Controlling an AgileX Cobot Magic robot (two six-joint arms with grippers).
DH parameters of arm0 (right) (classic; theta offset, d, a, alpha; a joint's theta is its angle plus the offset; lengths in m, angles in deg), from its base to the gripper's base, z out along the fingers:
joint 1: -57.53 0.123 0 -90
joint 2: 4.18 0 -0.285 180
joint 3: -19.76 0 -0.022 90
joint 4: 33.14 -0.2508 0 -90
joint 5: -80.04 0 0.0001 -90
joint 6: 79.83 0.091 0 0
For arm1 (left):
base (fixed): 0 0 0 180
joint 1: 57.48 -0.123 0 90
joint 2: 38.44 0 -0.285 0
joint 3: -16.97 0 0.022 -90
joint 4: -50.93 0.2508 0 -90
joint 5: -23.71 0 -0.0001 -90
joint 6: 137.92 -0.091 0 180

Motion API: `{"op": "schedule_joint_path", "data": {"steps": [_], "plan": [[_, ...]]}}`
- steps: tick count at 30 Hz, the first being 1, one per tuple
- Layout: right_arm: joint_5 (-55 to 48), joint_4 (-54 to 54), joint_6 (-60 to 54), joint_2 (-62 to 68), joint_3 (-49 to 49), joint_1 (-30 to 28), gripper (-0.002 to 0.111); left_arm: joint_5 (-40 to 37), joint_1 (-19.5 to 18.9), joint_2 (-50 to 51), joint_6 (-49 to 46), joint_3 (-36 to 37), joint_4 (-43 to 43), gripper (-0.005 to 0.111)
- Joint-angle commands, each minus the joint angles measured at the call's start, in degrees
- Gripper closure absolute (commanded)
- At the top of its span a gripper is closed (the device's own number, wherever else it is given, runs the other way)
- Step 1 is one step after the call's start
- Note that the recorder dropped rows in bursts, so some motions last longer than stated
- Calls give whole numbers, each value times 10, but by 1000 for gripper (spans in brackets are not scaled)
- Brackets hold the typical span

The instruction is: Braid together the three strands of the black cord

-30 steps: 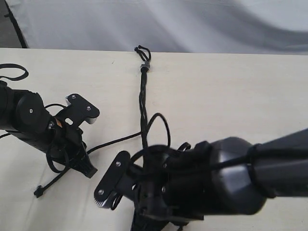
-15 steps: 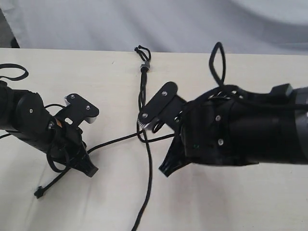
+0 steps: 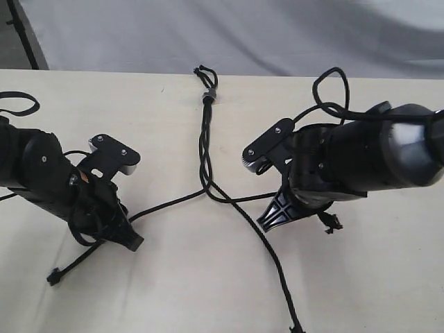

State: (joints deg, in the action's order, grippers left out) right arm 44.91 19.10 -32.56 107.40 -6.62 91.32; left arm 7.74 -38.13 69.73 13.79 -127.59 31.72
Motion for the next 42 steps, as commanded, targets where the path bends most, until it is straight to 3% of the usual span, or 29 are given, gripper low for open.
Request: {"op": "schedule_joint_path", "data": {"steps": [1,4,6,9,13,19,24,31,37,42], "plan": [[-7,28,51,6,-3,-4,77,-6,-2,3,6,4,-25,57],[-19,37,65,5,0,-5,54,-6,-2,3,6,1,-25,46],[-40,38,66,2,6,-5,46,-15,-2,1,7,-6,-33,42],[-91,52,67,2,19,-5,42,-88,-1,-14,1,-26,-75,42],[-157,124,137,-3,24,-17,42,-151,24,-53,-84,-34,-171,41],[-121,150,185,-15,24,-87,42,-114,135,-78,-93,-49,-240,41],[-57,113,177,-25,24,-173,42,-111,221,-13,-37,-130,-235,41],[58,12,68,-25,24,-249,42,-182,289,120,133,-292,-107,41],[85,8,67,-25,24,-250,42,-270,329,202,345,-402,78,41],[102,2,67,-25,24,-250,42,-300,350,231,388,-439,119,41]]}}
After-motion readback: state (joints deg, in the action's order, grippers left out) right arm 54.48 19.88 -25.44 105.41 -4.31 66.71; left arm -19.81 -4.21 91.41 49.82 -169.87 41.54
